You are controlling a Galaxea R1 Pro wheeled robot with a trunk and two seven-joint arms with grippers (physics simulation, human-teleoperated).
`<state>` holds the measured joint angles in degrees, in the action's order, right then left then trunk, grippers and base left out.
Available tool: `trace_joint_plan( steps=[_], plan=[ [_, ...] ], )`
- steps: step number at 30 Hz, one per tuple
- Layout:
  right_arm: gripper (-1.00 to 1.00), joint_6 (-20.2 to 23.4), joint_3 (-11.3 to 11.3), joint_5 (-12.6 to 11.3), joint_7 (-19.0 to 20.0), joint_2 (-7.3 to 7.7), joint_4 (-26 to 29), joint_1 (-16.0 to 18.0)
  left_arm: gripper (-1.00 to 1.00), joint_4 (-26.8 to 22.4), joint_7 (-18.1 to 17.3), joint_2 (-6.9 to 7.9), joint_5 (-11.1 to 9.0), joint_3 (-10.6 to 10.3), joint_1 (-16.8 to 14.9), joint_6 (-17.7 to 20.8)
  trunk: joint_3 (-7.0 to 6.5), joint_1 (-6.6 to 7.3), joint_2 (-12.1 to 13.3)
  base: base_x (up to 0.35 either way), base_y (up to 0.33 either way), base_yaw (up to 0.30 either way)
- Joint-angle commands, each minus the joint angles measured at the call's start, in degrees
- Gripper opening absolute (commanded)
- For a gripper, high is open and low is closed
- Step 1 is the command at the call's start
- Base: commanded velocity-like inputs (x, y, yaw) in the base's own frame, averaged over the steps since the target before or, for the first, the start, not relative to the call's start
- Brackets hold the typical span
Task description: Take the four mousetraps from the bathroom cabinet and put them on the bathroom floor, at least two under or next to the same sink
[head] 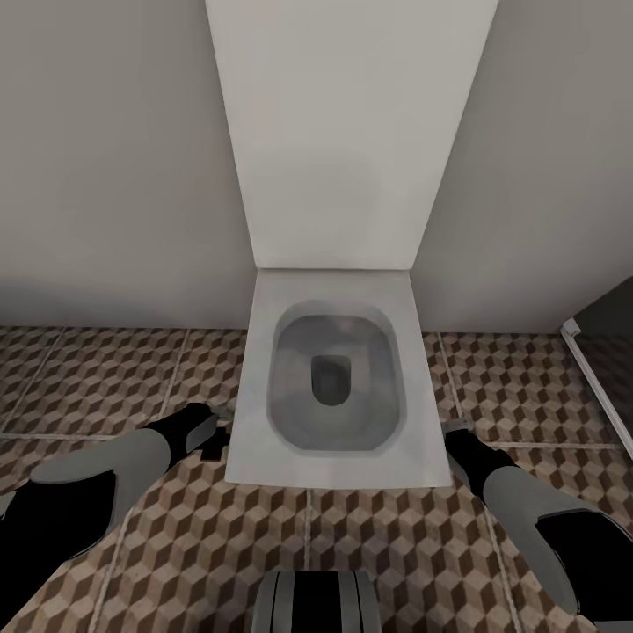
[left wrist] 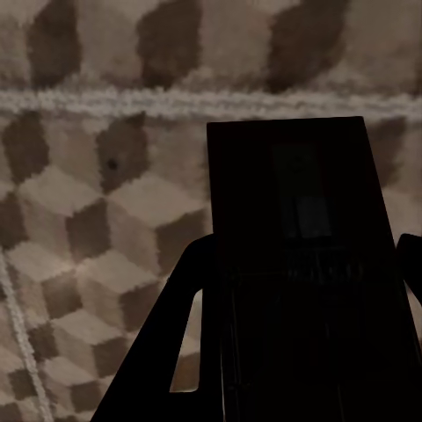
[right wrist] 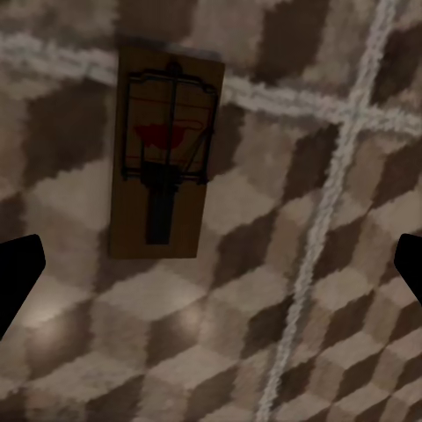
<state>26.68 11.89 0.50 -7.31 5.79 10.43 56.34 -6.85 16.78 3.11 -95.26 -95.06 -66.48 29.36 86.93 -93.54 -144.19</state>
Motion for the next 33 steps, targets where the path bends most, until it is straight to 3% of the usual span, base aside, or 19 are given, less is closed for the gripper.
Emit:
trace_joint_plan(
  steps=[1,33],
  plan=[
    [1.0,0.39,0.23,0.04,-0.07,0.05,0.12,0.0,-1.0,-0.26,0.46,0.07,-0.54,-0.3,-0.05,0.08,0.04,0.01,-0.01,0.0,0.0,0.0],
    [1.0,0.39,0.23,0.03,-0.07,0.1,0.12,0.0,-1.0,-0.31,0.36,0.14,-0.54,-0.26,-0.05,0.0,0.04,0.01,-0.01,0.0,0.0,0.0]
  ],
)
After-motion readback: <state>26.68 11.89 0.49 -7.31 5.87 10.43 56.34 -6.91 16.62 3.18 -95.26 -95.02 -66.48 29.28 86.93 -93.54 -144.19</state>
